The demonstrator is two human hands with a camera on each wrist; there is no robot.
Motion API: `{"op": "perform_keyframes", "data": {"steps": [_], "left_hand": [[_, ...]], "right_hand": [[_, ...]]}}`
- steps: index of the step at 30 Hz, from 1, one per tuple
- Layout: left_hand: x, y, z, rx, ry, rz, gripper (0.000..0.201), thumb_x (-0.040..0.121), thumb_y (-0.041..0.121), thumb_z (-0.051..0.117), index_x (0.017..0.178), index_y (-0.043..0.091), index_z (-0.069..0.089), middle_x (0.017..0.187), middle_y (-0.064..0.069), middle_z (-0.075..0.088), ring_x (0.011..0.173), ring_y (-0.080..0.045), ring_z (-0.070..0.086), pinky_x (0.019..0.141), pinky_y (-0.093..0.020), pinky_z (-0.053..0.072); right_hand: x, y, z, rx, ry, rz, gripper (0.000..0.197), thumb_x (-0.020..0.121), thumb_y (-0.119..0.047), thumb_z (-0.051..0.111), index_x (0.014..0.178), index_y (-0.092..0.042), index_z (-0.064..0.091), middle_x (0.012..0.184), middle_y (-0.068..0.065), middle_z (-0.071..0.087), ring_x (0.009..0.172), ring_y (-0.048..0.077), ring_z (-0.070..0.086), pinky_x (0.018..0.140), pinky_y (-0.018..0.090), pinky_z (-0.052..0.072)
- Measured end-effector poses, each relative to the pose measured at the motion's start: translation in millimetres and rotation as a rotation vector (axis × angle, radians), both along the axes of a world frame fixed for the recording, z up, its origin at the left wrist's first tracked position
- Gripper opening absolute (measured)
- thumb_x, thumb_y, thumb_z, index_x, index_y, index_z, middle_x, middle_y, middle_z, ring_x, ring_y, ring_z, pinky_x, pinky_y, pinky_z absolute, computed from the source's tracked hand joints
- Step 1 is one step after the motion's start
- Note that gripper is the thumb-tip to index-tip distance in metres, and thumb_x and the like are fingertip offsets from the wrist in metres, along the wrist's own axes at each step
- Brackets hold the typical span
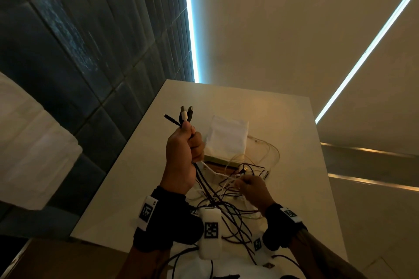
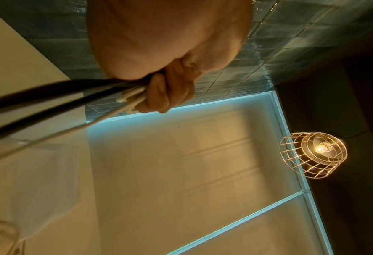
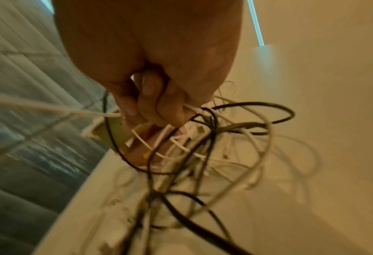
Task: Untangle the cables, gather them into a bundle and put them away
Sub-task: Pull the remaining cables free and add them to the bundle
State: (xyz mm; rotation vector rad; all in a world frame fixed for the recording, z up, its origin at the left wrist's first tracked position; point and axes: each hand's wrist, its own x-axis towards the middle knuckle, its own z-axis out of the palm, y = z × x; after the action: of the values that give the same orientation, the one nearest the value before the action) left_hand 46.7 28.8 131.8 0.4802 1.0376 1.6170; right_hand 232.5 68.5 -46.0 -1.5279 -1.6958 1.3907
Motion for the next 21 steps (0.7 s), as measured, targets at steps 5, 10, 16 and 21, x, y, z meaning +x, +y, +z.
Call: {"op": "perform_keyframes", "data": {"steps": [5, 10, 16, 21], "left_hand": [[5.5, 1.5, -3.9, -0.086, 0.088, 0.034, 0.036, 0.105, 0.025, 0.03, 0.071, 0.017, 0.039, 0.047, 0.007, 0.03, 0.037, -0.007, 0.018, 0.039, -0.023, 0.013], [13.1, 3.8, -4.4, -0.156, 0.15, 0.058, 0.034, 0.105, 0.027, 0.03, 0.074, 0.016, 0.039, 0.051, -0.001, 0.049, 0.037, -0.009, 0.027, 0.039, -0.022, 0.018], [14.4, 3.0, -1.4, -0.143, 0.048, 0.097, 0.025, 0.105, 0.028, 0.03, 0.099, 0.014, 0.05, 0.066, -0.009, 0.068, 0.051, -0.014, 0.05, 0.048, -0.025, 0.036], [10.1, -1.5, 7.8, -0.028, -0.157, 0.018, 0.029, 0.104, 0.03, 0.031, 0.092, 0.012, 0.05, 0.08, -0.012, 0.072, 0.066, -0.021, 0.065, 0.069, -0.032, 0.052]], "right_hand": [[-13.5, 12.2, 74.7, 0.005, 0.426, -0.189, 0.016, 0.09, -0.007, 0.062, 0.075, -0.001, 0.064, 0.05, -0.003, 0.048, 0.044, 0.012, 0.037, 0.039, 0.021, 0.031], [-29.4, 8.1, 134.9, 0.149, 0.69, -0.054, 0.017, 0.09, -0.003, 0.061, 0.085, 0.013, 0.057, 0.053, 0.002, 0.042, 0.045, 0.011, 0.032, 0.043, 0.02, 0.028], [-38.5, -9.3, 157.6, 0.132, 0.7, 0.148, 0.009, 0.087, 0.003, 0.062, 0.078, 0.004, 0.062, 0.055, 0.006, 0.05, 0.048, 0.014, 0.04, 0.048, 0.021, 0.035], [-33.8, -15.7, 137.3, -0.049, 0.572, 0.262, 0.011, 0.084, 0.001, 0.064, 0.073, 0.0, 0.063, 0.054, 0.004, 0.049, 0.046, 0.011, 0.038, 0.045, 0.02, 0.028]]}}
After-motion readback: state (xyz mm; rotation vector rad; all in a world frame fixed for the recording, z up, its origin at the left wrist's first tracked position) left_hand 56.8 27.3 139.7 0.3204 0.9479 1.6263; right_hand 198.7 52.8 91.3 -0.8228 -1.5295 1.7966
